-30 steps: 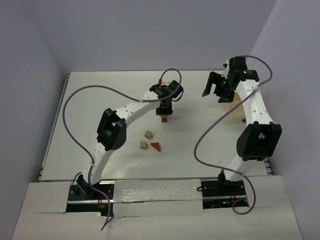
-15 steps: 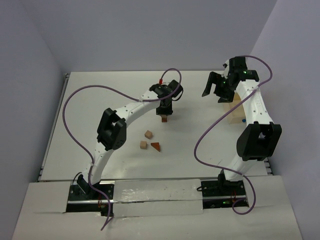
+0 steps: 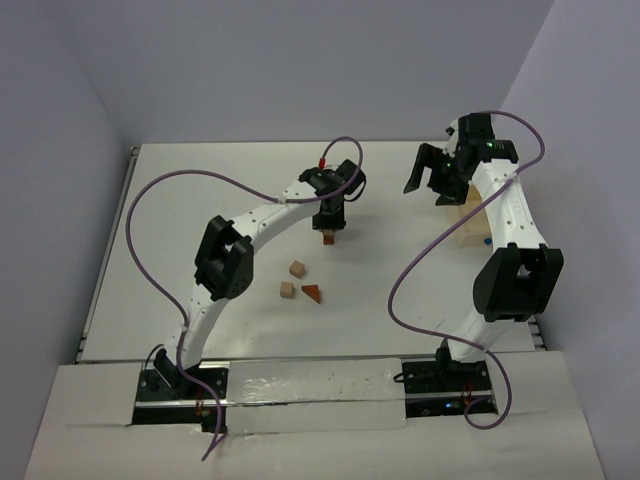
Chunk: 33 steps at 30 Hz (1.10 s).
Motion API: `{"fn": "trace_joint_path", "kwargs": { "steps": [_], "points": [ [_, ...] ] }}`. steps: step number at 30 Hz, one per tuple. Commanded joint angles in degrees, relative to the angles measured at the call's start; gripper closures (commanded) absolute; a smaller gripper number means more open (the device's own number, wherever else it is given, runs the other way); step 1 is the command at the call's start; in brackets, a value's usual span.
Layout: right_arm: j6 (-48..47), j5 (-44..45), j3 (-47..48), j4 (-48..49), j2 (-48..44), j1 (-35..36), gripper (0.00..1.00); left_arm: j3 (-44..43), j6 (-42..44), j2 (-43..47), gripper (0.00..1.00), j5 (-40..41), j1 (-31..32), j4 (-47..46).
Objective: Build the wood block tower
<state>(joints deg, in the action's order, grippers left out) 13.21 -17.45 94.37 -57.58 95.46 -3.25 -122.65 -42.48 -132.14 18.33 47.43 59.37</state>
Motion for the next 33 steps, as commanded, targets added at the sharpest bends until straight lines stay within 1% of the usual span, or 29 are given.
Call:
{"fn": "trace_joint_path", "kwargs": {
  "steps": [1,9,12,18,20,26,27,30,33],
  "points": [
    [0.2,-0.6,0.0,2.2,-1.9,0.1,0.0,-2.5,1.1,0.3,0.54,-1.8,-0.1,-1.7],
    [0.1,-0.7,0.0,2.2,-2.0,0.1,0.0,-1.8,1.0,1.0,0.45,-1.7,-0.1,-1.9],
    [0.2,-0.7,0.0,2.2,-2.0,0.1,0.0,-2.0,1.1,1.0,0.39,-1.7,-0.2,-1.9],
    [0.1,-0.8,0.1,2.2,-1.8,0.1,0.0,-1.2,2.0,3.5,0.19,-2.7,0.3,-2.5],
    [0.1,-1.0,0.2,2.3,-1.8,0.1,0.0,-0.9,2.2,4.8,0.16,-2.6,0.6,-2.4],
    [-0.6,-1.8,-0.1,2.2,-2.5,0.4,0.0,1.9,4.6,13.2,0.04,-4.1,2.6,-4.1],
    [-0.7,-1.7,-0.2,2.4,-2.6,0.5,0.0,1.9,4.8,13.5,0.04,-4.1,2.6,-4.2],
    [-1.2,0.0,-1.4,2.9,-3.9,1.9,0.0,3.4,8.1,19.3,0.01,-4.2,3.2,-6.4],
    [-1.2,1.0,-2.9,3.8,-4.9,4.2,0.0,9.6,10.4,26.4,0.01,-2.1,3.1,-11.3]
  ]
}}
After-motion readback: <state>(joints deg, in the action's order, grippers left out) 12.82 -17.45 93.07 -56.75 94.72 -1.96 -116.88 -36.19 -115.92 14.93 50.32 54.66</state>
